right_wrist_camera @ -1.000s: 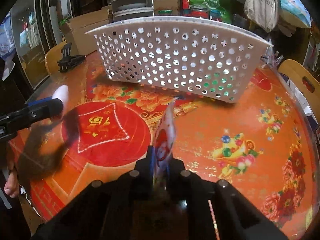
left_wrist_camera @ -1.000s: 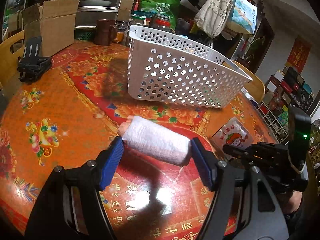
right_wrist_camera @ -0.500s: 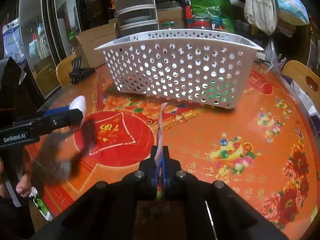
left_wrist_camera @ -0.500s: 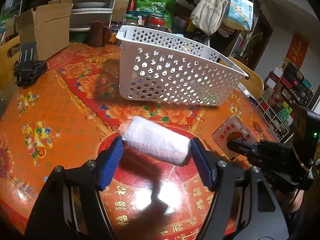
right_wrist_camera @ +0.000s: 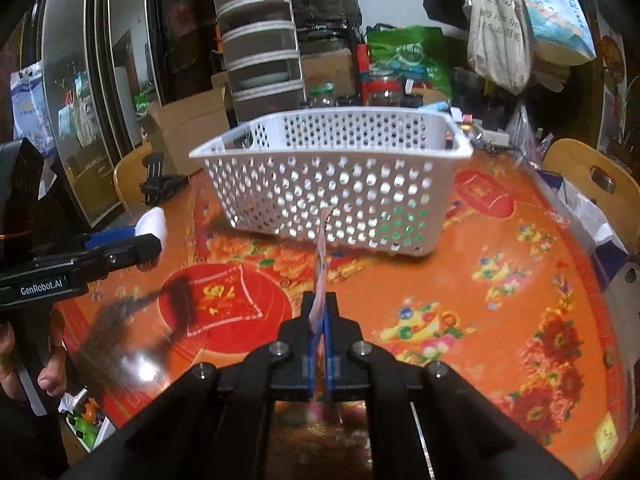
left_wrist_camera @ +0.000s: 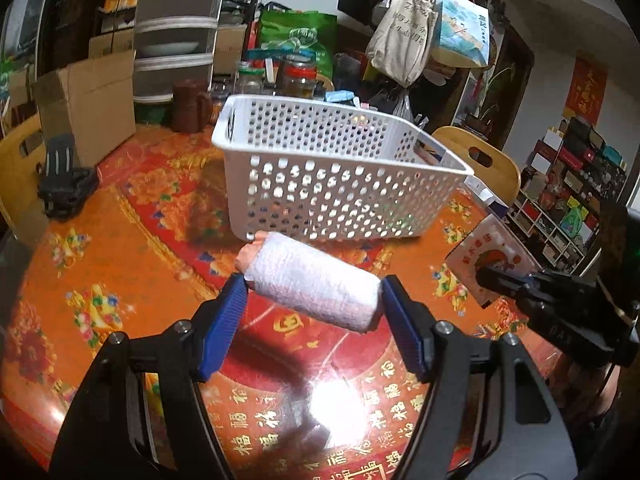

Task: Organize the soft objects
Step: 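Carry the towel and packet over the white basket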

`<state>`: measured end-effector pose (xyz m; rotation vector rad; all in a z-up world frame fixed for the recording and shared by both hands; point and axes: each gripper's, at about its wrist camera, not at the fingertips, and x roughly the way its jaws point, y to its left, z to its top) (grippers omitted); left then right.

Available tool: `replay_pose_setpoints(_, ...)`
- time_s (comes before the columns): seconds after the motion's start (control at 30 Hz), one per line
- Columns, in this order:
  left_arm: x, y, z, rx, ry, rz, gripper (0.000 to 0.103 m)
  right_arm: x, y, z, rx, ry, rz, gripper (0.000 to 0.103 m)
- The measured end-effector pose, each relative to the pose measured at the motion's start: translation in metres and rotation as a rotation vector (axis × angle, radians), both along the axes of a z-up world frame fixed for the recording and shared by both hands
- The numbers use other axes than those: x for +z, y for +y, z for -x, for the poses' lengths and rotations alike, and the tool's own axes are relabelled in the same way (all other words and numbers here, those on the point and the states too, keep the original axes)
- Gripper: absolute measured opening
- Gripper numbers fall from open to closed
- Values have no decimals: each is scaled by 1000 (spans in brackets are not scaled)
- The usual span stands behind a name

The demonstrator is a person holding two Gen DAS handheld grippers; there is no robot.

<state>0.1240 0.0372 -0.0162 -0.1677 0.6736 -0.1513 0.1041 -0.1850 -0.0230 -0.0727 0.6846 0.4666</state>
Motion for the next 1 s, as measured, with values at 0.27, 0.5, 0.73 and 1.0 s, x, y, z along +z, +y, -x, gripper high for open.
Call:
replay_pose_setpoints(0.27,42,-9,-6,-19,-52,-48,67,36,-2,-7,4,-49,17,2)
replay_pose_setpoints(0.5,86,-11,-29,-33,-93,-82,67,72,-4,-28,-1,-81,18,2)
replay_pose_setpoints(0.73,129,-4,-86,-36,-84,-60,67,108,2,-74,-14,-73,54,2)
replay_pose_setpoints(1.0,133,-6,-186,1,40,-68,67,112,20,-162,-64,34,137,2)
